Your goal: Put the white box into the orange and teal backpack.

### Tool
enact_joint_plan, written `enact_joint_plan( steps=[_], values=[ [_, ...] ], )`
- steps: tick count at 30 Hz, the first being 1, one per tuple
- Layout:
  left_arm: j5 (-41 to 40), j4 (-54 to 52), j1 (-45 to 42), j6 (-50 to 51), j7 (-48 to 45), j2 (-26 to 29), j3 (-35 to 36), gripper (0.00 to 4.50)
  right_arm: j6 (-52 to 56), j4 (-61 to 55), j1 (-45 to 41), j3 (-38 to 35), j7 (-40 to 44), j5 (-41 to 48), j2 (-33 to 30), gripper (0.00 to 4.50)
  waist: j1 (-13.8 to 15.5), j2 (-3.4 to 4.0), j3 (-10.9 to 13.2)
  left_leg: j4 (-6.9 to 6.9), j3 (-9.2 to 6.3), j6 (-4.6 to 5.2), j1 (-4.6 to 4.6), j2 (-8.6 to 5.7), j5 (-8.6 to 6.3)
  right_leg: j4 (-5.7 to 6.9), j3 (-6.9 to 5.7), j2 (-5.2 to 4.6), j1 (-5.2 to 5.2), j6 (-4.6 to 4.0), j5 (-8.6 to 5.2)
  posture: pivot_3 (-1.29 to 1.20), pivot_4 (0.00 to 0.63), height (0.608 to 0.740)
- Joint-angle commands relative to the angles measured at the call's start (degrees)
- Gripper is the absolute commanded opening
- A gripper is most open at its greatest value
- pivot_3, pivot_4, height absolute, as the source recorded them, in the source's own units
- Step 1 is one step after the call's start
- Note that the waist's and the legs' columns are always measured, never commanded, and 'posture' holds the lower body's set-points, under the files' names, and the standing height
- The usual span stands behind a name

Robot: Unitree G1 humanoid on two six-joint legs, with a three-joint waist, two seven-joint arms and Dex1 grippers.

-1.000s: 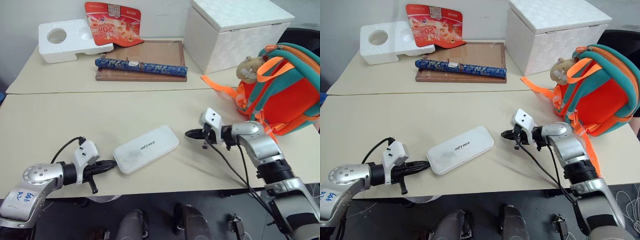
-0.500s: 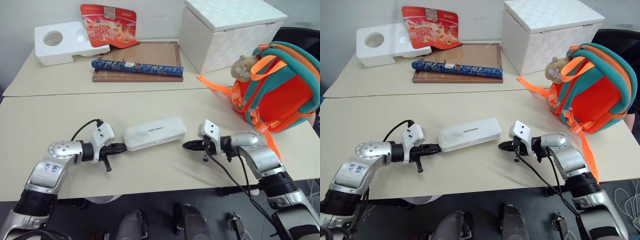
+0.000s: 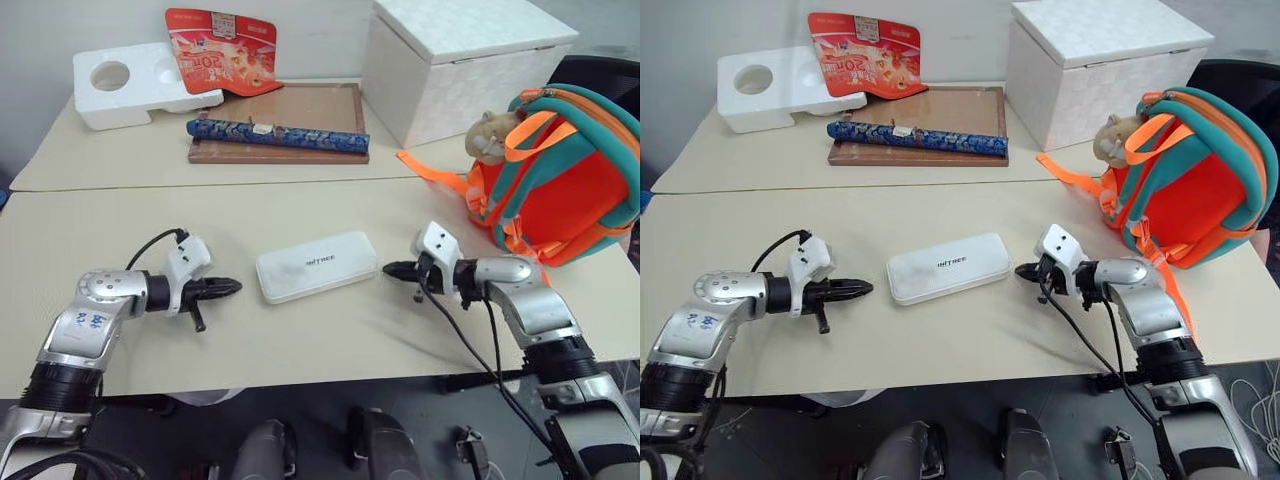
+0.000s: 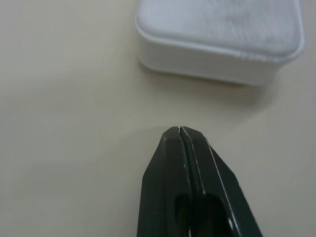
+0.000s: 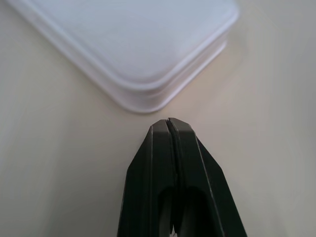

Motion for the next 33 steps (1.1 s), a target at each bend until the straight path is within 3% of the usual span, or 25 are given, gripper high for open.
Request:
enact_joint_plan(
  steps=[1,18,24,27,33],
  values=[
    [0.37,-0.18,-2.1,-0.12,0.67,-1.32,-0.08,0.02,-2.13,1.99,-1.48,-1.22,-1.92,-0.52,1.47,0.0,0.0,0.0,0.0,0.0,0.0,0.0,0.0,0.0,0.0,0.02,0.0,0.01,0.01,0.0,0.0,0.0,0.15,0.74],
    [3.46,9.65,-10.39,-4.13,1.11,-6.13,-0.63,0.02,3.75,-7.59,2.92,-2.19,-0.98,2.12,1.38,0.0,0.06,0.0,0.0,0.08,0.06,0.08,0.0,-0.05,0.08,0.09,-0.09,0.05,0.03,0.05,0.02,0.0,0.15,0.74],
    [2.8,11.64,-10.96,-2.86,-0.25,-4.68,0.44,0.02,5.11,-9.57,4.0,-2.97,-1.73,2.03,0.05,0.0,0.02,0.0,0.0,0.09,0.06,0.08,-0.01,-0.04,0.09,0.1,-0.09,0.05,0.01,0.05,0.02,0.0,0.15,0.74],
    [-0.71,12.36,-11.5,5.81,-2.33,-2.1,2.69,0.61,3.91,-8.29,3.71,-3.33,-1.29,1.49,-1.13,0.0,-0.02,-0.01,0.0,0.09,0.07,0.08,-0.01,-0.03,0.09,0.1,-0.13,0.06,0.0,0.05,0.02,0.0,0.15,0.74],
    [-11.14,14.87,-16.42,35.39,-6.21,1.57,5.21,2.43,0.8,-5.33,2.61,-2.82,0.17,0.52,-2.59,0.0,0.0,-0.02,0.01,0.09,0.06,0.09,-0.01,-0.05,0.1,0.11,-0.18,0.16,0.02,0.09,0.0,0.0,0.15,0.74]
  ],
)
